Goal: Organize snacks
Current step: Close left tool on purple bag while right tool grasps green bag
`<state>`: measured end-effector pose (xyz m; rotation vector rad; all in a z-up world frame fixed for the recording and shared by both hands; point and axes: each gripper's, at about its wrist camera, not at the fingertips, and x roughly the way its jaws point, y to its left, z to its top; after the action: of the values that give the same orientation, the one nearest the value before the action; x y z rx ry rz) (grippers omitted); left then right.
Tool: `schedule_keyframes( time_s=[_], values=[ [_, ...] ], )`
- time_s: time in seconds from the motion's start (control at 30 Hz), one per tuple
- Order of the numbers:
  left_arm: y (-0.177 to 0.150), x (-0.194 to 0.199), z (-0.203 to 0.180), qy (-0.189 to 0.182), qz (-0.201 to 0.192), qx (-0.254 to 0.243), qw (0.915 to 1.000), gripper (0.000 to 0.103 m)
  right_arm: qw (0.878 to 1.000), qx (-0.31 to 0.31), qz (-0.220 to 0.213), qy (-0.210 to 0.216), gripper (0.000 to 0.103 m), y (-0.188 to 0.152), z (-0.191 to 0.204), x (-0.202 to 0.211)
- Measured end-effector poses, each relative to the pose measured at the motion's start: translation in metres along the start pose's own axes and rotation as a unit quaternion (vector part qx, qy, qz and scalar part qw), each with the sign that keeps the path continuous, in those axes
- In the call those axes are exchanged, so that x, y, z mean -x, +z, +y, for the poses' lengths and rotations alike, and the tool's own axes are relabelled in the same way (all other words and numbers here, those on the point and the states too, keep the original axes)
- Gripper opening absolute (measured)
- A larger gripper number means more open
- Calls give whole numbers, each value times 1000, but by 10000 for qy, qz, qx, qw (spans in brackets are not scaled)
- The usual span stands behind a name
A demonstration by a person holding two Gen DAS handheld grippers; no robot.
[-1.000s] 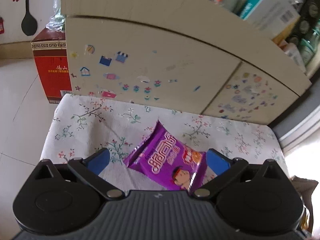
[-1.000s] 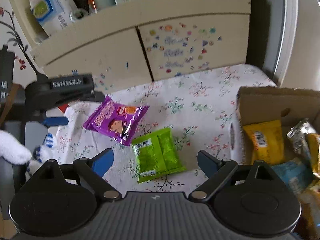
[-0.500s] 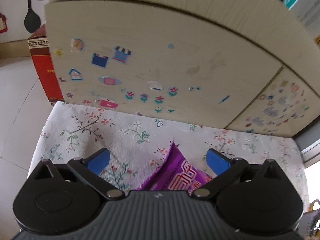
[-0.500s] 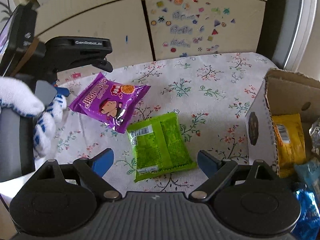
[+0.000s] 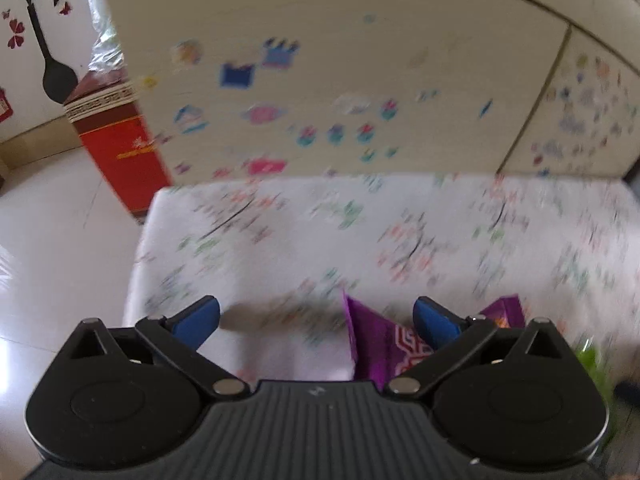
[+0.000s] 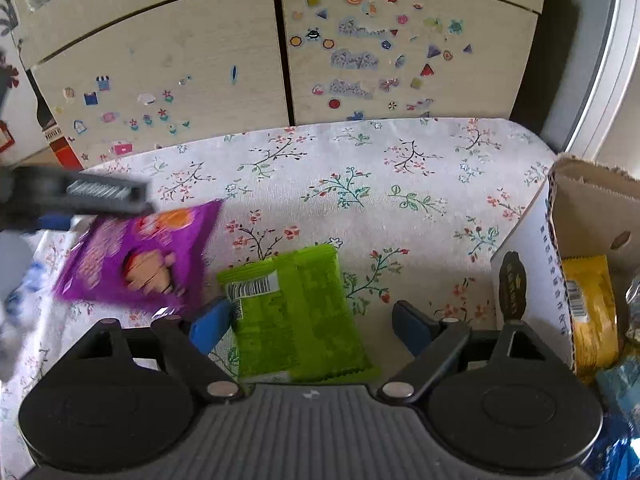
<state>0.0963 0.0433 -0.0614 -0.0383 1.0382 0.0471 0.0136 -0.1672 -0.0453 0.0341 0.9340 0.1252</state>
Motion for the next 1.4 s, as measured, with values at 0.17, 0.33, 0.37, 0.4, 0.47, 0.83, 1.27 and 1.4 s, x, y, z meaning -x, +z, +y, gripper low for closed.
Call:
schedule_keyframes(
  time_s=[0.17, 0.33, 0.37, 0.4, 0.47, 0.83, 1.27, 1.4],
  values=[
    [-18, 17, 25, 81, 186, -98, 9997, 102, 9990, 404, -45, -182, 78, -5, 5, 1],
    [-32, 50, 29, -117, -114, -660, 9977, 102, 9993, 338, -84, -126, 66, -5, 0, 4],
    [-36, 60, 27, -236, -253, -837, 9959, 102, 9994, 312, -86, -119, 63, -5, -1, 5],
    [-38, 66, 24, -358, -360, -998, 9937, 102, 9995, 280, -86, -109, 62, -5, -2, 5],
    [-41, 77, 18, -593, -497, -1312, 9883, 102, 9997, 210, -75, -90, 60, -5, -4, 7],
    [-57, 91, -29, -1368, -781, -2919, 9434, 102, 10000, -51, -30, 30, 58, -4, -10, 9],
    [-68, 57, -46, -1310, -367, -3413, 9301, 103, 10000, 36, -29, 30, 59, -4, -8, 7],
    [-67, 54, -47, -1383, -365, -3376, 9303, 103, 10000, 28, -31, 60, 59, -4, -9, 7]
  ],
)
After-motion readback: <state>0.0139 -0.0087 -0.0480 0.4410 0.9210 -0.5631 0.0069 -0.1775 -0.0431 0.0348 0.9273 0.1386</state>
